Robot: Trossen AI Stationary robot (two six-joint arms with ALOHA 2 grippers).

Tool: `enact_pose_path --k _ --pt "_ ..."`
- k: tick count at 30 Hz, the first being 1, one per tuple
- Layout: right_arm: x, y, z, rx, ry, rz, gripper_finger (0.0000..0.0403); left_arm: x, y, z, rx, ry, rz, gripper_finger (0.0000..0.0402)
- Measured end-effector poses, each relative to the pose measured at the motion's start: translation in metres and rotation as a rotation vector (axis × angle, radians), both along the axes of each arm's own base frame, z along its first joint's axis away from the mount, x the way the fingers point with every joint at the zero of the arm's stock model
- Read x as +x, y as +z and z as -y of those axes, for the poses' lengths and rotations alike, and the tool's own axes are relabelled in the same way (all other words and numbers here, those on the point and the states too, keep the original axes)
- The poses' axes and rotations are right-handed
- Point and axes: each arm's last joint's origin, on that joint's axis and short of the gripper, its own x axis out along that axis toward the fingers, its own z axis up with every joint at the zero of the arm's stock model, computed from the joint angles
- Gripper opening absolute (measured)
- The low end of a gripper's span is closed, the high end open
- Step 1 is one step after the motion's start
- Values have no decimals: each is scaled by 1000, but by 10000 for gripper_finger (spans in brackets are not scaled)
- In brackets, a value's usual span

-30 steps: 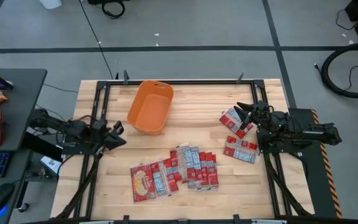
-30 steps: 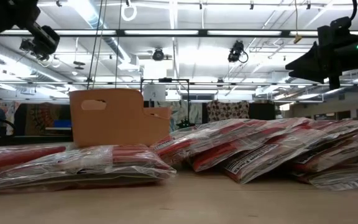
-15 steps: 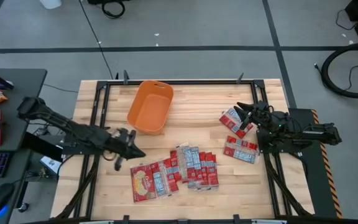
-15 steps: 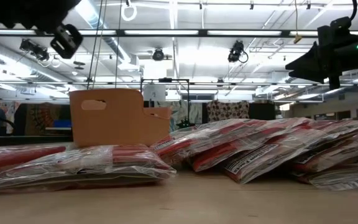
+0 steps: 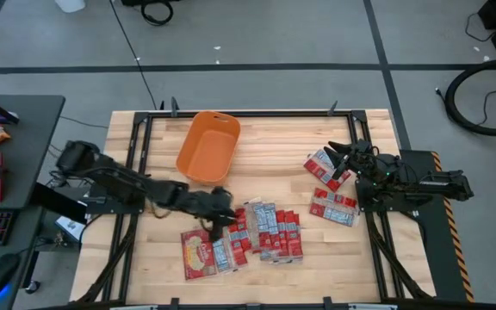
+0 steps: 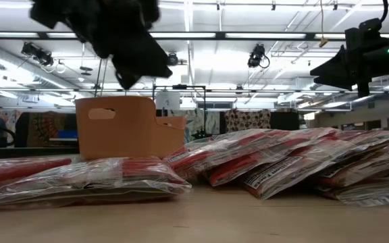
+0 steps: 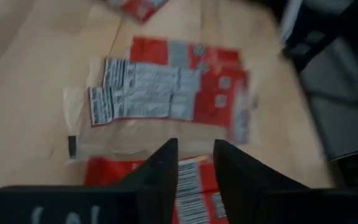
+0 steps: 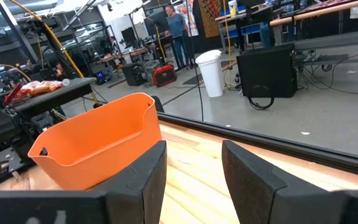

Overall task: Sort popcorn bags into baskets
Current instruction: Put the popcorn pack into the orange bin

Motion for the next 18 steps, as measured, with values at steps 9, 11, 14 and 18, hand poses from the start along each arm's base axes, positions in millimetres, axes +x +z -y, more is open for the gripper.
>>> enact_pose_path --k 9,11,14,18 --pt "0 0 0 0 0 0 160 41 -1 3 275 -152 -127 130" --pt "0 0 0 0 0 0 160 44 1 4 311 -169 -124 130" --pt "0 0 0 0 0 0 160 46 3 3 313 -157 -115 130" --pt "0 0 0 0 0 1 160 47 5 1 265 -102 -120 130"
